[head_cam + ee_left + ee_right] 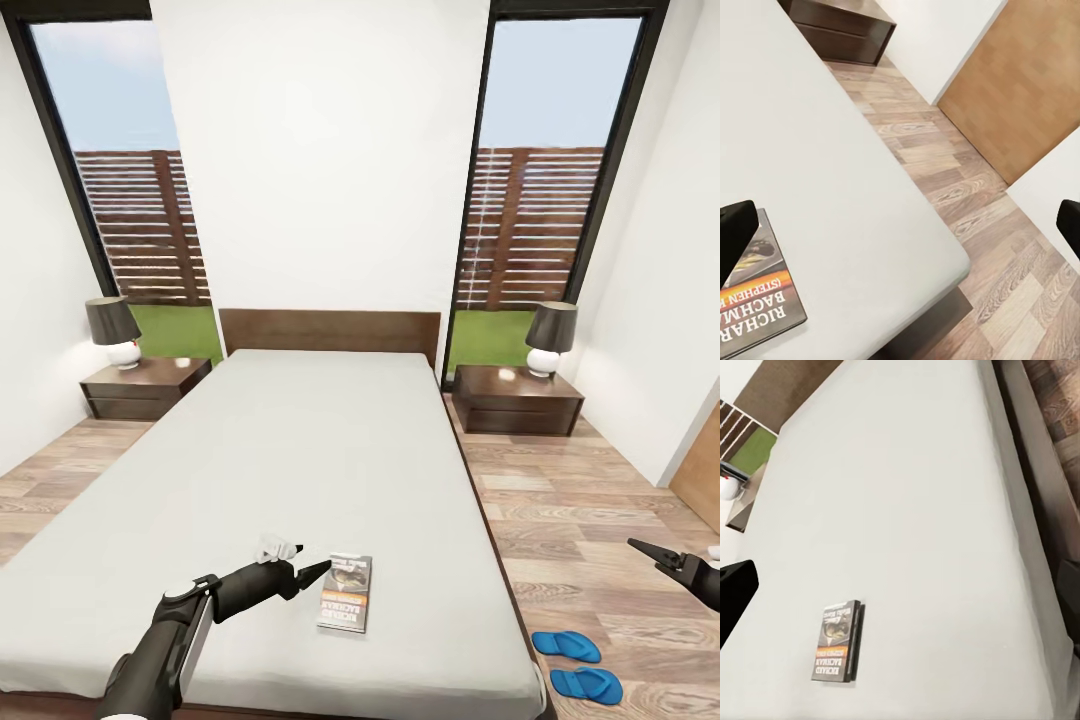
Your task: In the bedroom, move the book from the bed onto either nightstand, and place the two sandals side by side next to the bed.
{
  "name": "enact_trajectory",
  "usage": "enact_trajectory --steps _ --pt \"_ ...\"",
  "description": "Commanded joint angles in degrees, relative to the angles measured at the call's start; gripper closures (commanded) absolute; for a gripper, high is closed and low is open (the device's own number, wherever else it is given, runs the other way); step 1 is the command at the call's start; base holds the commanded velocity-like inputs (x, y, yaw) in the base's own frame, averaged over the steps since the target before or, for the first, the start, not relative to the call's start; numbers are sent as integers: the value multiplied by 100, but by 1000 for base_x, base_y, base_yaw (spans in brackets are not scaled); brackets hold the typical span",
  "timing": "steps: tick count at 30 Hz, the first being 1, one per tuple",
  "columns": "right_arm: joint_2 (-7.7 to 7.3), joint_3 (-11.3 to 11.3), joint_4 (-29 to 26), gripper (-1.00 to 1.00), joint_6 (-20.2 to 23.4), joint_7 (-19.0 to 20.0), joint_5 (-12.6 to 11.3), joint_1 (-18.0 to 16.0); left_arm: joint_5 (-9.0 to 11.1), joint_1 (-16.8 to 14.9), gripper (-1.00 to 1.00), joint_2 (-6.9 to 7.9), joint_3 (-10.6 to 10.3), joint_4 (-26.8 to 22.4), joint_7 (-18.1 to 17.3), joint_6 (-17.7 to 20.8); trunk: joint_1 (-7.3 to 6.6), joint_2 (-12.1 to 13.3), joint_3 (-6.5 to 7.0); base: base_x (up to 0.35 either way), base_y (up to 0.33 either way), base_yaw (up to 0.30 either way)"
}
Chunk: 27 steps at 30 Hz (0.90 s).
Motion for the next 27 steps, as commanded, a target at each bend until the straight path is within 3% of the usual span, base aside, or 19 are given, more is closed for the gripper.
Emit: enact_trajectory --steps 1,16,27 --pt "-1 -3 3 -100 45 6 -35 -4 -32 -5 -100 -10 30 -9 -45 60 1 -5 -8 0 0 0" --pt "8 1 8 -100 44 6 -35 -4 -33 -5 -100 -10 26 -9 -45 60 1 -5 -8 11 -7 0" --pt "171 1 -1 -100 41 6 -35 -4 -34 -5 -100 -11 25 -2 -43 61 1 -5 -8 89 -71 0"
